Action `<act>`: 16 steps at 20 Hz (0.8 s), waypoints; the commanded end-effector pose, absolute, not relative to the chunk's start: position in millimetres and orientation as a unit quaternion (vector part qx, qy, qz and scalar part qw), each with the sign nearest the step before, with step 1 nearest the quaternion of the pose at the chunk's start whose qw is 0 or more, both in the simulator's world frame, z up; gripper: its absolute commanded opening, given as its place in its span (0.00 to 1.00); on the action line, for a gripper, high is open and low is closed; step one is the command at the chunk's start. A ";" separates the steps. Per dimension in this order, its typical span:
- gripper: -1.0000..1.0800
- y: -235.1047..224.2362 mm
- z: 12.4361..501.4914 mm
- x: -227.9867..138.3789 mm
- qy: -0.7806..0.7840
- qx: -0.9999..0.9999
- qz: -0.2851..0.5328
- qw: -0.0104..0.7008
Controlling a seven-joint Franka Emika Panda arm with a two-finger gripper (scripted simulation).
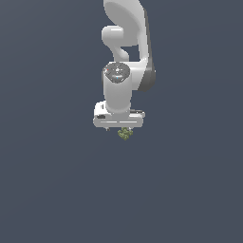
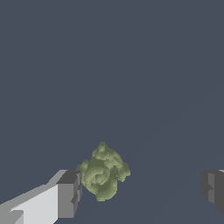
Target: Pick up the object and move it to a goal position.
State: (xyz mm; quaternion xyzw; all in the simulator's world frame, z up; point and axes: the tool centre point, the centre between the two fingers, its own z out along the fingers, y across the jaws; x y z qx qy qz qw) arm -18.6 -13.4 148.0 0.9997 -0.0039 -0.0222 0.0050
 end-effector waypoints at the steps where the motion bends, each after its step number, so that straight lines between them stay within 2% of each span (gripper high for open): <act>1: 0.96 -13.4 148.0 -18.6 -0.004 1.000 -0.022 0.005; 16: 0.96 -21.8 152.5 -12.0 0.015 1.000 -0.013 0.010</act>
